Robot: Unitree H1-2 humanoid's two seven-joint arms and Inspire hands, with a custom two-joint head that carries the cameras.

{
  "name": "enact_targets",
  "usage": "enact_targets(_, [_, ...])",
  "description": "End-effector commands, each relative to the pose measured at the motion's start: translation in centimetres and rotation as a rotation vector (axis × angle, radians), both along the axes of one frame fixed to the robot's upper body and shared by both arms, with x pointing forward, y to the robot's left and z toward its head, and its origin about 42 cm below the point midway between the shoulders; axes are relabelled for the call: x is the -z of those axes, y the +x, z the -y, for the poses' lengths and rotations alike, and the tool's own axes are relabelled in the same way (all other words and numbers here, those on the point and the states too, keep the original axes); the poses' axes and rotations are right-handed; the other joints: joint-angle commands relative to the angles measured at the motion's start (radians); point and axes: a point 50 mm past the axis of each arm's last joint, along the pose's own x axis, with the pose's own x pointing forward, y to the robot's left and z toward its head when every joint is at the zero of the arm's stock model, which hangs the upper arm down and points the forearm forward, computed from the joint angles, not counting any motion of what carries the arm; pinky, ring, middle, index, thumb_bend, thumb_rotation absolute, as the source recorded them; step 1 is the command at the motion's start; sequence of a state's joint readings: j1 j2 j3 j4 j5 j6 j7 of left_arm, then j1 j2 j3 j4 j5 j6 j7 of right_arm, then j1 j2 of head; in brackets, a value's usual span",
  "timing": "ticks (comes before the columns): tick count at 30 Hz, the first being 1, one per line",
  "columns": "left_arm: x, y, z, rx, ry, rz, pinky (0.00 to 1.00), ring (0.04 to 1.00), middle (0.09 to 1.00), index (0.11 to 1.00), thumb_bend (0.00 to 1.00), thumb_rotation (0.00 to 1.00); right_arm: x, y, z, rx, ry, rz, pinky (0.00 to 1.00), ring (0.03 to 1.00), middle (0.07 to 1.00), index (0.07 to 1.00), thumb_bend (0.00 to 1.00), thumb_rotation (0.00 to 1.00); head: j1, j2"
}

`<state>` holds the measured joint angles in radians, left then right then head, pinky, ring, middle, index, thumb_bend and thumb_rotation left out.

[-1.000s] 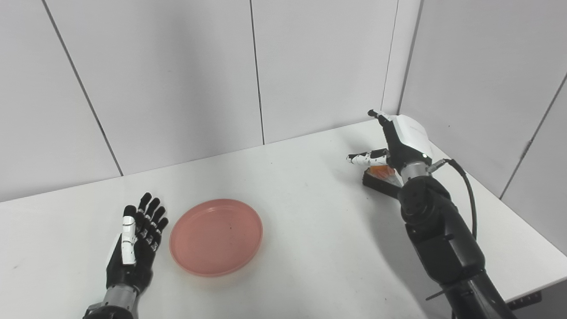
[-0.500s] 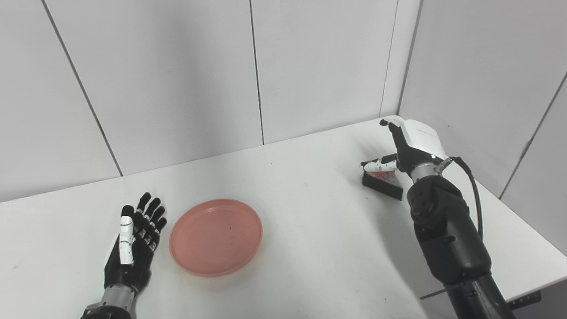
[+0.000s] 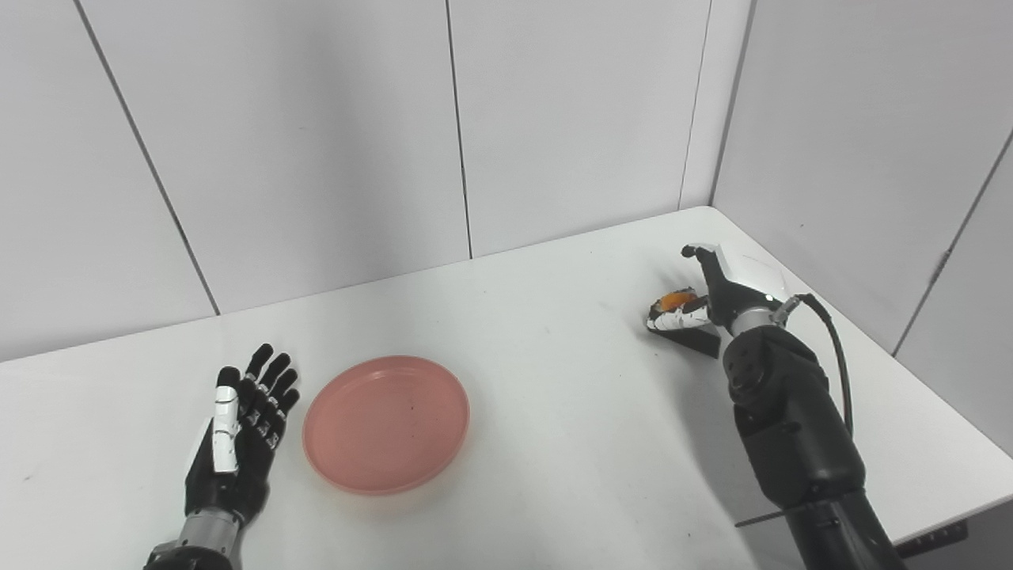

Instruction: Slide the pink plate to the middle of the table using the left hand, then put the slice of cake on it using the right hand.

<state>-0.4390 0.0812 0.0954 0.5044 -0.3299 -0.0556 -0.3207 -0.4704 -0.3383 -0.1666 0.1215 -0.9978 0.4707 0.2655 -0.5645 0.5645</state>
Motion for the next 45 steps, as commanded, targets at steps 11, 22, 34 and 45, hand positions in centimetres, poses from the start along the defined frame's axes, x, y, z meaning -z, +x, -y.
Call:
enact_targets(11, [1.9,-1.1,-0.3,0.003,0.004,-0.058,0.98,0.968,0.955,0.942,0.75,0.97,-1.0,1.8,0.5,0.017,-0.038,0.107,0.87,0.881,0.893,0.857,0.76,0.28,0.011,0.008])
enact_targets(22, [1.6,-1.4,0.1,0.012,0.004,-0.049,1.0,0.988,0.973,0.962,0.75,0.98,1.0,2.2,0.8,0.018,0.034,0.126,0.7,0.814,0.831,0.805,0.68,0.14,0.022,0.013])
enact_targets(34, [1.6,-1.5,0.3,0.022,0.015,-0.042,1.0,0.991,0.977,0.968,0.77,0.97,1.7,2.2,1.4,0.011,0.095,0.118,0.23,0.323,0.48,0.68,0.55,0.0,0.038,0.02])
enact_targets(45, [1.3,-1.8,0.8,0.021,0.026,-0.036,1.0,0.989,0.98,0.974,0.76,0.98,1.1,2.0,1.5,0.015,0.138,0.141,0.32,0.4,0.469,0.513,0.52,0.0,0.062,0.022])
